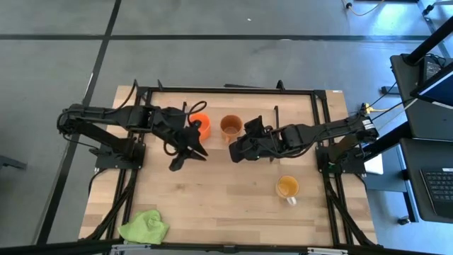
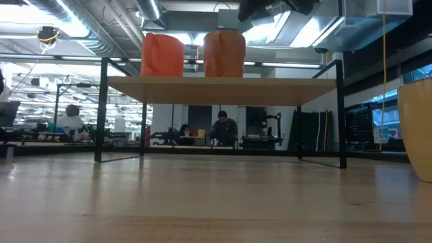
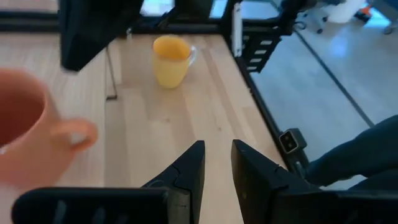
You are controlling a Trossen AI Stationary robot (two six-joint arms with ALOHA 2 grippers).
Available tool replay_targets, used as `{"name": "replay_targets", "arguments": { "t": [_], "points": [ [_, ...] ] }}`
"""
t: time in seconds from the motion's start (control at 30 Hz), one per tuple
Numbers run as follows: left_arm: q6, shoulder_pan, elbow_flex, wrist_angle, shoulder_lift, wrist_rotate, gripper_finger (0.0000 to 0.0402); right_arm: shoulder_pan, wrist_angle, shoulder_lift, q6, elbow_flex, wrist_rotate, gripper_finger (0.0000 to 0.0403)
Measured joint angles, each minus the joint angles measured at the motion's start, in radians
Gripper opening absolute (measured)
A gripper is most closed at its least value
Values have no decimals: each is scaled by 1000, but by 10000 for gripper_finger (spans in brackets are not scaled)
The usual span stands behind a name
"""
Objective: Stack small to large cups/mugs on shelf
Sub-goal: Put the brown cup on the shelf
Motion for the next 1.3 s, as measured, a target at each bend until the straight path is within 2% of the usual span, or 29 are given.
{"name": "replay_targets", "arguments": {
  "t": [0.3, 0.53, 0.7, 1.3],
  "points": [
    [36, 43, 0, 54, 44, 15, 73, -2, -1, 2, 46, -5, 1, 2],
    [46, 86, 0, 62, 91, 65, 73, -2, 95, 5, 52, -81, -25, 4],
    [60, 109, 0, 61, 101, 64, 73, -2, 164, 6, 50, -115, -27, 4],
    [82, 140, 0, 60, 100, 95, 73, -13, 139, 6, 47, -116, 59, 4]
  ]
}}
